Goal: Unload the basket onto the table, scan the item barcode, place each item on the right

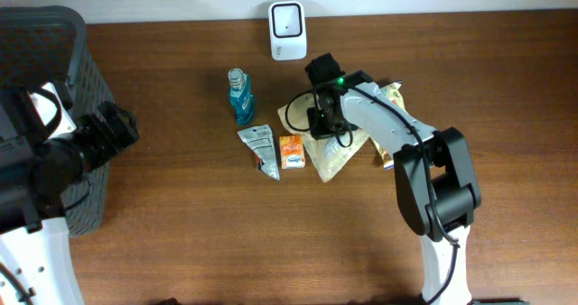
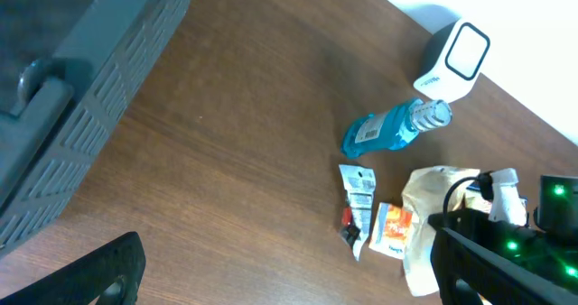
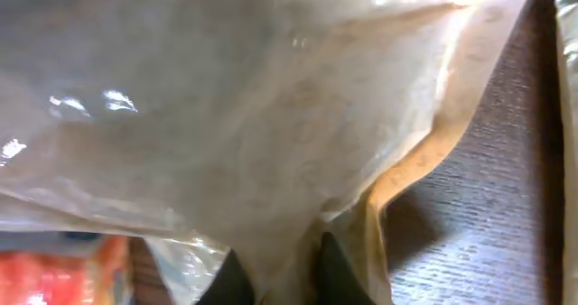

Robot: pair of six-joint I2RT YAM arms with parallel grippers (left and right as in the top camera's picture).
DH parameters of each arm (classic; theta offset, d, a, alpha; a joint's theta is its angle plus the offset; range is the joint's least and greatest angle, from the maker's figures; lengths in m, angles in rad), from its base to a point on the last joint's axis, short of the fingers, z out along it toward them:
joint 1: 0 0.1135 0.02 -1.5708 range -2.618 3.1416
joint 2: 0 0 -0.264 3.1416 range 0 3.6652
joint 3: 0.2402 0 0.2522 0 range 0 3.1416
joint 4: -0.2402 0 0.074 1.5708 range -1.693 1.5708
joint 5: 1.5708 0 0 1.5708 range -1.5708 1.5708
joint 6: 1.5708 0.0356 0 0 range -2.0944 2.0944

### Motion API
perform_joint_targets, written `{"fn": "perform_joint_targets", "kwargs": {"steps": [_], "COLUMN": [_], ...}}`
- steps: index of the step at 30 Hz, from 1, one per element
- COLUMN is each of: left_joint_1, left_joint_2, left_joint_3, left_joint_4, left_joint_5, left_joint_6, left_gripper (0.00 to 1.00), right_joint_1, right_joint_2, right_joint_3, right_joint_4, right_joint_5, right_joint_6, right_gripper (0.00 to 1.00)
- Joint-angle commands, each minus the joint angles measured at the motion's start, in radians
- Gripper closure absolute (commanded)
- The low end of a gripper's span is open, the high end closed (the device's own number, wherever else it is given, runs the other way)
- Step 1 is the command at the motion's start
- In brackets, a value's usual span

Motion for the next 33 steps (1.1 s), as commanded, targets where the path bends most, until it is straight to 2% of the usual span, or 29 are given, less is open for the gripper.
{"fn": "perform_joint_targets", "kwargs": {"steps": [1, 11, 21, 29, 33], "left_joint_1": [0.005, 0.005, 0.005, 0.005, 0.005], "left_joint_2": [0.000, 0.000, 0.000, 0.000, 0.000], "left_joint_3": [-0.002, -0.002, -0.002, -0.002, -0.002], "left_joint_4": [-0.001, -0.001, -0.001, -0.001, -0.001], "left_joint_5": [0.008, 0.008, 0.008, 0.008, 0.008], "left_joint_6": [-0.010, -0.010, -0.010, -0.010, -0.010], "left_gripper": [0.01, 0.01, 0.01, 0.01, 0.01], "right_joint_1": [0.004, 0.002, -0.026, -0.039, -0.030], "right_joint_2": [0.055, 0.055, 0.055, 0.057, 0.086], "right_joint_3": [-0.003, 0.153, 0.462, 0.501, 0.501], "right_joint_4": [-0.035, -0.153, -0.193, 0.096, 0.333], "right_joint_5": [0.038, 0.038, 0.038, 0.032, 0.037], "right_joint_6": [0.007, 0.008, 0.015, 0.086, 0.087], "right_gripper": [0.96, 0.96, 0.96, 0.96, 0.96]}}
